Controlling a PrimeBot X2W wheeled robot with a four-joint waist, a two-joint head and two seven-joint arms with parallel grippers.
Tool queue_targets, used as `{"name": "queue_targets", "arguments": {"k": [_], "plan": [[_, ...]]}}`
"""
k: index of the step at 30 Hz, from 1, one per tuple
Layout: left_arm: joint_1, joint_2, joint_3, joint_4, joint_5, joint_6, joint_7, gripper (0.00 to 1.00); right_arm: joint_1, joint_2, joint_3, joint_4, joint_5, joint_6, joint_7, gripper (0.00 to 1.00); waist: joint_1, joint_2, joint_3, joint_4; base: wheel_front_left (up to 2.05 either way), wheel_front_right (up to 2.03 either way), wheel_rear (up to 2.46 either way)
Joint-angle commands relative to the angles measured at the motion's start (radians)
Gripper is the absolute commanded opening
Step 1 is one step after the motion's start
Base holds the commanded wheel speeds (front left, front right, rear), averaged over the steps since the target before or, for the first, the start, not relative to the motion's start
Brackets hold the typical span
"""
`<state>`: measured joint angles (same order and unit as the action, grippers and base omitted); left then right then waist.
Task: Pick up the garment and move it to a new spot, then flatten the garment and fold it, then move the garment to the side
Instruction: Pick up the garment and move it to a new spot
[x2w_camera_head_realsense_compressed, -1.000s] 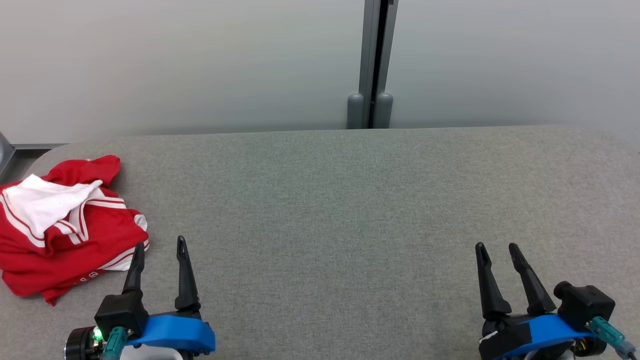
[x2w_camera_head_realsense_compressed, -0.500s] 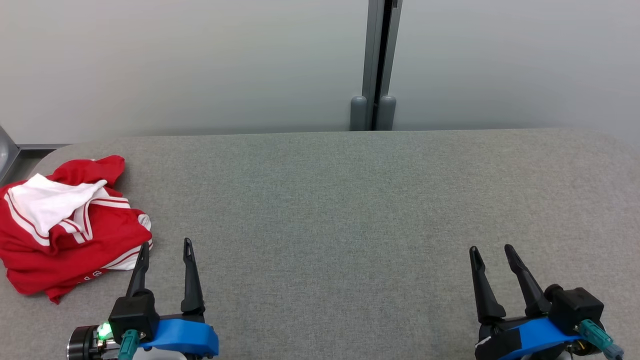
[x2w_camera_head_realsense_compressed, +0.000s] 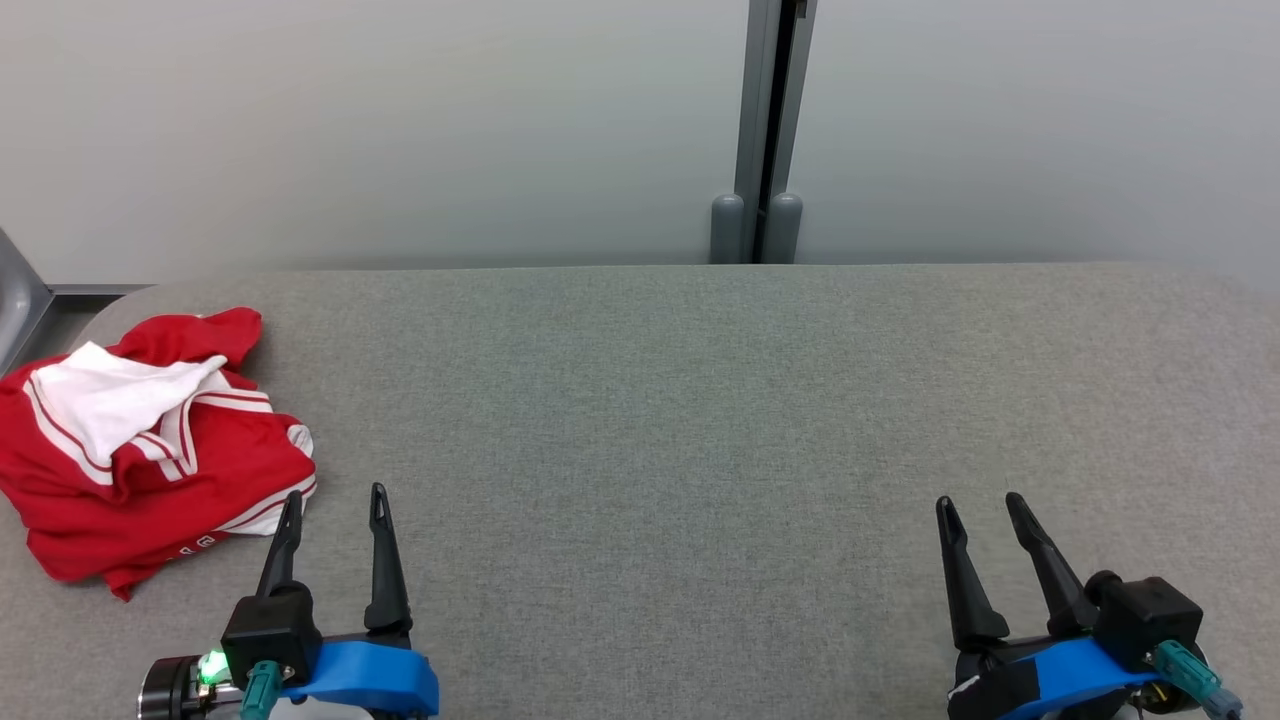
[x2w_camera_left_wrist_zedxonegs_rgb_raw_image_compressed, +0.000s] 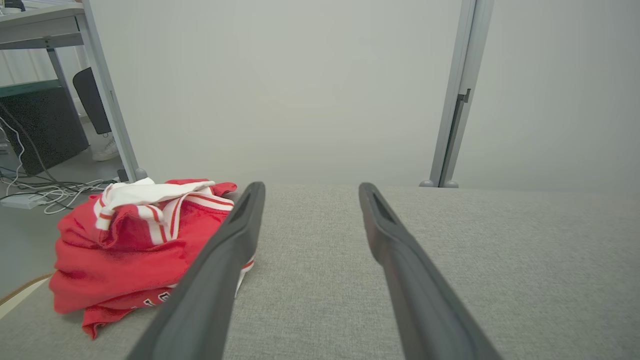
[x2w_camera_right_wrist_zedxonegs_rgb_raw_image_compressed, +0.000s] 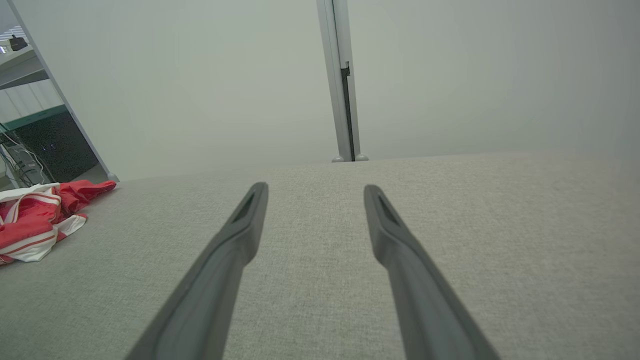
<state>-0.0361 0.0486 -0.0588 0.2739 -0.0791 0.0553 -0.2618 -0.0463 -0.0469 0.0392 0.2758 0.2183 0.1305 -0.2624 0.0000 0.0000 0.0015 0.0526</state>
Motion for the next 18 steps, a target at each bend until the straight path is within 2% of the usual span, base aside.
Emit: {"name": "queue_targets", "arguments": {"k": [1, 10, 18], "plan": [[-0.005, 0.003, 0.001, 0.0, 0.0, 0.003, -0.005, 1.0, 0.012, -0.006, 0.001, 0.001, -0.002, 0.0, -0.004, 1.0, 0.0, 0.0, 0.0, 0.003, 0.0, 0.0, 0.0], [-0.008, 0.005, 0.019, -0.006, 0.01, 0.006, -0.005, 1.0, 0.01, -0.006, 0.016, -0.003, 0.008, 0.0, -0.004, 1.0, 0.0, 0.0, 0.0, 0.062, 0.0, 0.0, 0.0], [0.002, 0.005, 0.034, -0.009, 0.013, 0.01, -0.005, 1.0, 0.022, -0.006, 0.021, -0.003, 0.01, 0.0, -0.004, 1.0, 0.0, 0.0, -0.006, 0.16, 0.0, 0.0, 0.0]]}}
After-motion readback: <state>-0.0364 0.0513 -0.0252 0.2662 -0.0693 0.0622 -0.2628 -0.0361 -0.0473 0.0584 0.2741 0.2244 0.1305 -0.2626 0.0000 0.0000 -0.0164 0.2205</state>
